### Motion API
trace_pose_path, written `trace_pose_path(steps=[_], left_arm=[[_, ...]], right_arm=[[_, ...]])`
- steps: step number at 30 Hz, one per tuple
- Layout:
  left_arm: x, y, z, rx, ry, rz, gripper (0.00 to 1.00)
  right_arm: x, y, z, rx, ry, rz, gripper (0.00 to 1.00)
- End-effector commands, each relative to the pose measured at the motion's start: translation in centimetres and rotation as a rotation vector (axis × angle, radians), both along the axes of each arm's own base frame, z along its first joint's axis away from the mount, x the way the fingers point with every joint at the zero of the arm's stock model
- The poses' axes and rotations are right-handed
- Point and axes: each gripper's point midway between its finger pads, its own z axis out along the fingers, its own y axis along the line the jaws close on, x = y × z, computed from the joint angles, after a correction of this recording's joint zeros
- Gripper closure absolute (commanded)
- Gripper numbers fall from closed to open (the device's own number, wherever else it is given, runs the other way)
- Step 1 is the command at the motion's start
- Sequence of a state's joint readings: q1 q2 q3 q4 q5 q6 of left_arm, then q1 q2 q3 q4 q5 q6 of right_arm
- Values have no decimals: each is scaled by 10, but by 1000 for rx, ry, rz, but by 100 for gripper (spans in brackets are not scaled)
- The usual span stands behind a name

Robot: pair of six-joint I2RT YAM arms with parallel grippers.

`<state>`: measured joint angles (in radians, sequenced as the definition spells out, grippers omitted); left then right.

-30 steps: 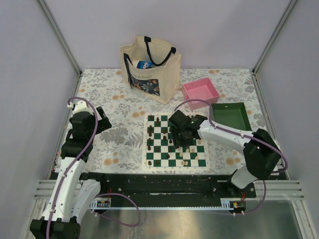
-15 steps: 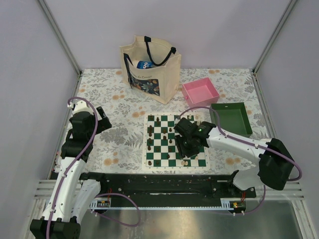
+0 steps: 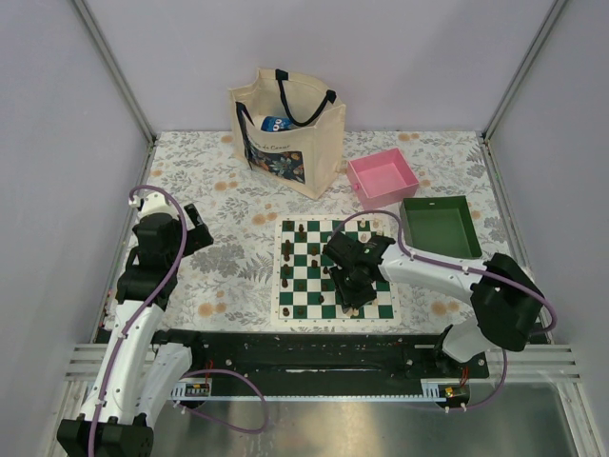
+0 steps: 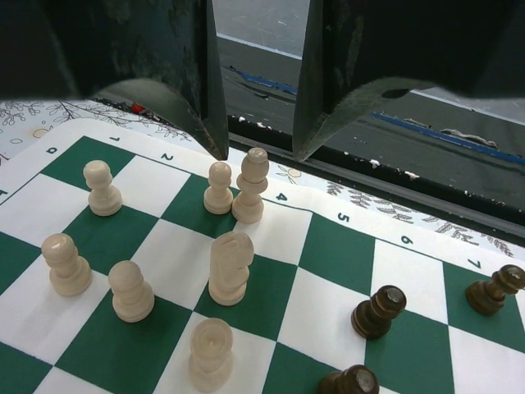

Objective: Set up the chess pieces on the board

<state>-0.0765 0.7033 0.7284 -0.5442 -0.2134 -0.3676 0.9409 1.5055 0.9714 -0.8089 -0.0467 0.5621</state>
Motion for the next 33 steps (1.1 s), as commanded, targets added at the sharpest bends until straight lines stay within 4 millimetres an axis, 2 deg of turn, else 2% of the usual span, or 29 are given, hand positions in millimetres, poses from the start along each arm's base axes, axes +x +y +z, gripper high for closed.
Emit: trace_pose_path(steps=[1,15,26,30,33], left_arm=[[6,0,17,-14,-61,4,1],[6,1,17,-11,-63,7,1],[6,1,16,-10,-61,10,1],[6,1,16,-10,-61,9,1],[6,1,16,-10,-61,9,1]], right_arm=[[3,11,5,23,-9,23,55],[9,17,2,12,-15,35,61],[8,12,-2,-15,-10,34,63],[9,13,-3,-15,-9,37,74],[9,15,-1,-10,-9,38,76]])
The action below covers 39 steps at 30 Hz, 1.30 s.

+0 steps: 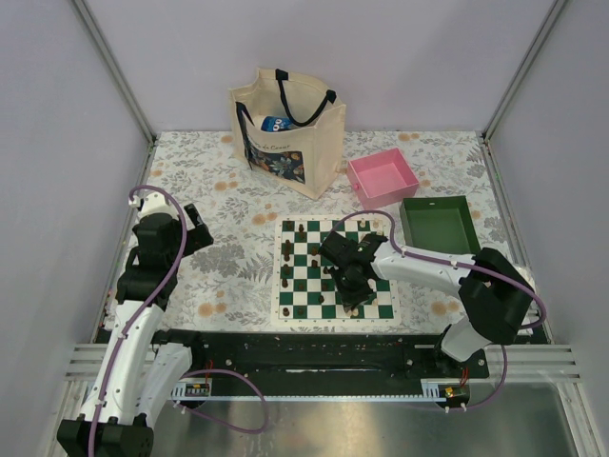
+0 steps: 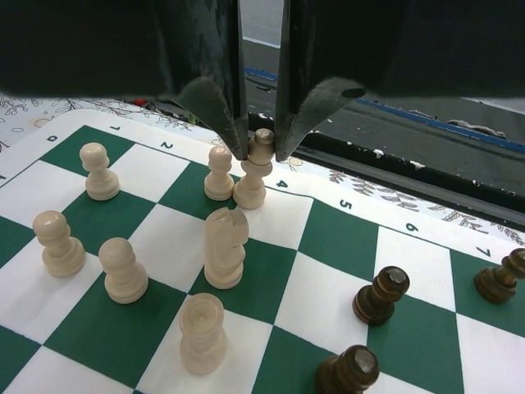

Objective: Set up the chess pieces on the board

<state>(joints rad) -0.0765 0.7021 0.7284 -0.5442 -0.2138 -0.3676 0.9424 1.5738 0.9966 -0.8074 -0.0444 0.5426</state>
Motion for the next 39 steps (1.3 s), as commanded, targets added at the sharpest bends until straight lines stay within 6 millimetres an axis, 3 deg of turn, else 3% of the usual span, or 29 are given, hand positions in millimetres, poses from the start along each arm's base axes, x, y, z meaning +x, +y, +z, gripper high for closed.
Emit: trace_pose_path(steps=[1,18,34,39], left_arm=[[6,1,16,-10,-58,8,1],[7,-1,15,-14,-54,0,1],[7,-2,15,-19,-52,-6,1],[7,-2,14,-17,-51,-2,1]], right_arm=[[6,13,10,35,-25,24,77],[3,31,4,94,25,62,78],[4,36,12,141,-5,68,80],[14,36,26,159,-73,45,80]])
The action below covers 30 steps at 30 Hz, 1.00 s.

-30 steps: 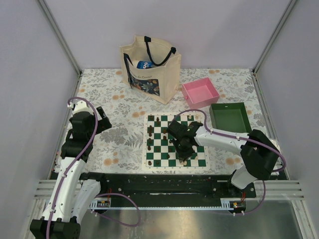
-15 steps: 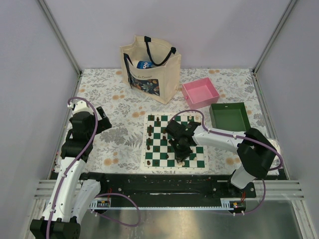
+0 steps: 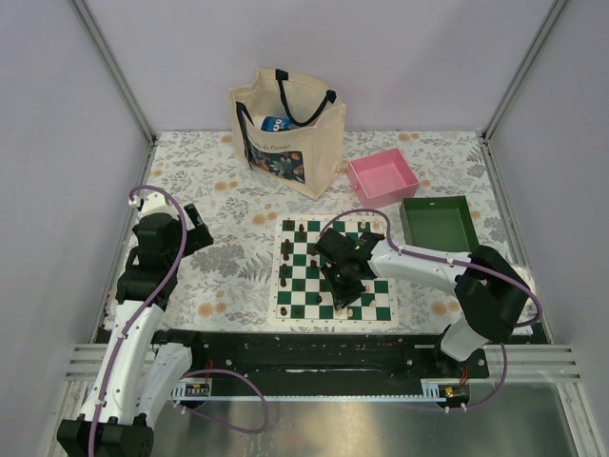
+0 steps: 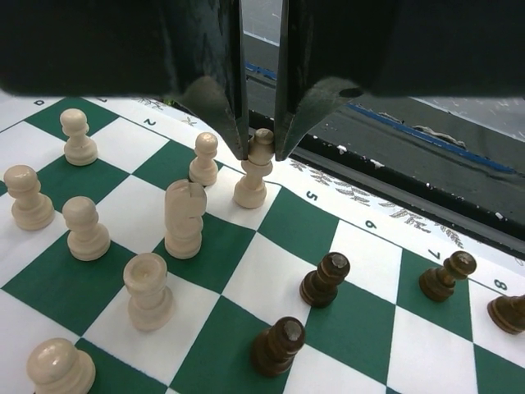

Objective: Set up the chess pieces on the board

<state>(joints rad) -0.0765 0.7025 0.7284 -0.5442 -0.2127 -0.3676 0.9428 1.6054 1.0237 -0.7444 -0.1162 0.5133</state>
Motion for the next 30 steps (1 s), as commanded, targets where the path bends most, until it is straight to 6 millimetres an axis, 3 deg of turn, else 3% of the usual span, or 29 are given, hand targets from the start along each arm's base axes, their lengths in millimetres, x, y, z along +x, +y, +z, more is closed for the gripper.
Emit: trace_pose_path(steps=[1,8,16,21,30], left_arm=[[7,-2,15,-17,-52,-2,1],[7,-2,15,-18,-52,-3,1],[7,-2,16,-19,-57,-5,1],[7,-3,16,-21,-55,-9,1],[7,-2,15,-18,-55,-3,1]], right_arm=[[14,10,27,70,-104,-19,80],[30,-11,54,76,-219,-134,80],[44,-89,54,24,-260,-354,80],[51,-119,45,-43,-264,-421,80],[72,-122,18,-64,-238,-466,79]])
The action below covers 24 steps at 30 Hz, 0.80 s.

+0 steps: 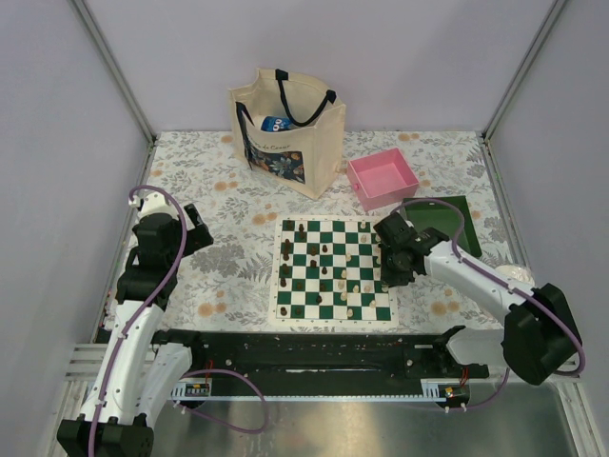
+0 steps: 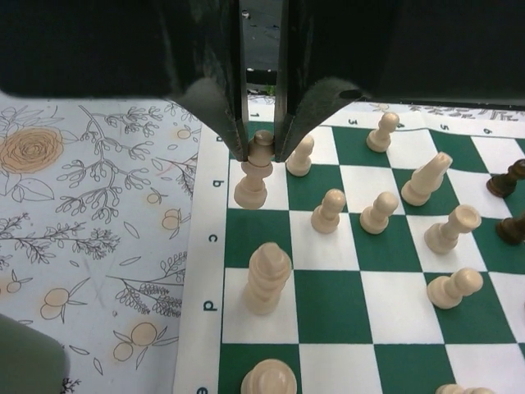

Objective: Set up the chess pieces on the board

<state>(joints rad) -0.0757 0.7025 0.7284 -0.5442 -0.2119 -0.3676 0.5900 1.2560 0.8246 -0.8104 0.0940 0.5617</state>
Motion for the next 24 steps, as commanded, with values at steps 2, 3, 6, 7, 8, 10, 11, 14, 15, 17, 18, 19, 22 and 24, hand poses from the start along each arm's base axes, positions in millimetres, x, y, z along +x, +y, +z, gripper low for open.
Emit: trace_pose_path(steps=[2,3,6,7,8,10,11,14,15,17,18,19,22,24], left_arm=[[7,-2,15,-19,-55,-5,1],[7,-2,15,-19,-55,-6,1],[7,-2,14,-19,-52,-6,1],[7,-2,14,-19,-52,-6,1],[7,-2,14,-19,-52,-6,1],[7,-3,15,-20,-54,-7,1],[8,-2,14,-20,-51,-6,1],[8,-3,14,-21,-48,-10,1],[8,-3,14,-21,-49,-10,1],[8,-3,14,-20,-49,-9,1],[8,-3,14,-20,-48,-9,1],[8,-3,13,-21,-46,-9,1],[9,-4,13,-24,-45,-13,1],[9,-4,13,-23,-46,-14,1]], right_arm=[[23,3,-8,-4,-54,-10,79],[24,4,-10,-5,-53,-7,79],[28,4,-14,-14,-60,-8,78],[29,4,-15,-20,-62,-12,78],[30,3,-16,-26,-62,-9,78],[32,3,-17,-32,-62,-6,77],[32,3,-19,-40,-59,-4,77],[32,2,-22,-48,-50,-4,77],[31,2,-24,-47,-43,-2,77],[30,3,-26,-43,-36,-3,76],[30,4,-27,-40,-32,-1,76],[28,4,-28,-39,-26,0,76],[27,4,-29,-35,-22,-1,75],[26,4,-26,-26,-30,-5,75]])
